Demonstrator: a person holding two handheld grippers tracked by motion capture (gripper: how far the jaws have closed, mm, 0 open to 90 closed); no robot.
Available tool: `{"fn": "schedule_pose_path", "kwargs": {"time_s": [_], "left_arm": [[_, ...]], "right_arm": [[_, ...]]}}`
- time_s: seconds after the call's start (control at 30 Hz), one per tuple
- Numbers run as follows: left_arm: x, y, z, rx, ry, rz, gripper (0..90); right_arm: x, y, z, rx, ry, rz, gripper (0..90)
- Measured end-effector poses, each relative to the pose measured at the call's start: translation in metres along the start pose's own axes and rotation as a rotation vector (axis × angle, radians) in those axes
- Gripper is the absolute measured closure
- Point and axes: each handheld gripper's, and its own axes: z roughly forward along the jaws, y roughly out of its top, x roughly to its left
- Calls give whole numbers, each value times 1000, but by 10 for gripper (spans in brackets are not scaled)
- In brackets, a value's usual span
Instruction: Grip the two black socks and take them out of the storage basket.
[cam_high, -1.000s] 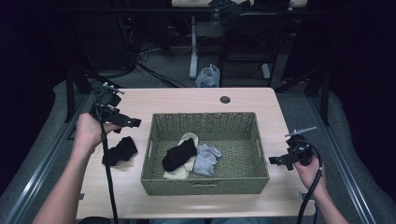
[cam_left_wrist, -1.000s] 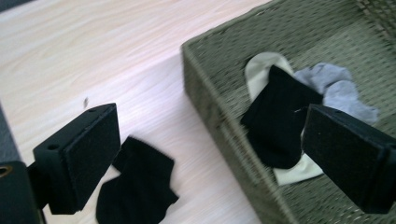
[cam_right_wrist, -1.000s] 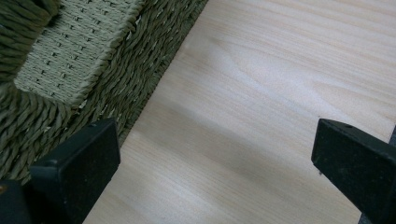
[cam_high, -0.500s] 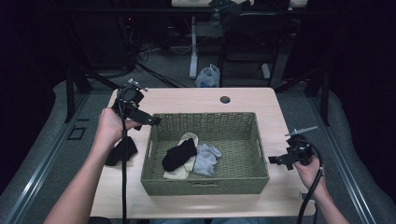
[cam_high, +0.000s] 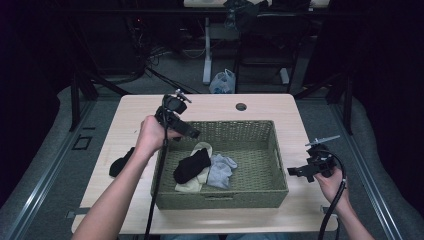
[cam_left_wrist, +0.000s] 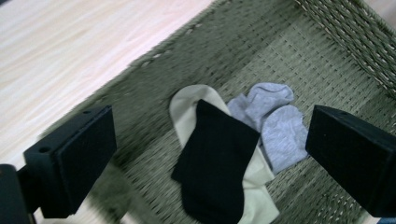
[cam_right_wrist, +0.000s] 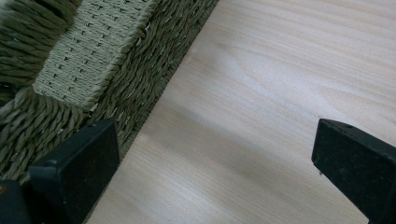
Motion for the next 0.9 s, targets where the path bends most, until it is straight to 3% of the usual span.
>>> {"fn": "schedule_pose_path", "kwargs": {"time_s": [0.13, 0.37, 0.67, 0.9], "left_arm": [[-7, 4, 20, 38, 1, 11, 11], [-13, -4, 60, 123, -30, 15, 30], [-15, -9, 89, 189, -61, 21, 90], [-19, -17, 117, 271, -71, 38, 105]], "right_arm": [[0, 0, 0, -7, -1, 1, 3], [0, 0, -1, -4, 4, -1, 3], [0, 0, -1, -4, 2, -1, 3], [0, 0, -2, -3, 2, -3, 3]]}}
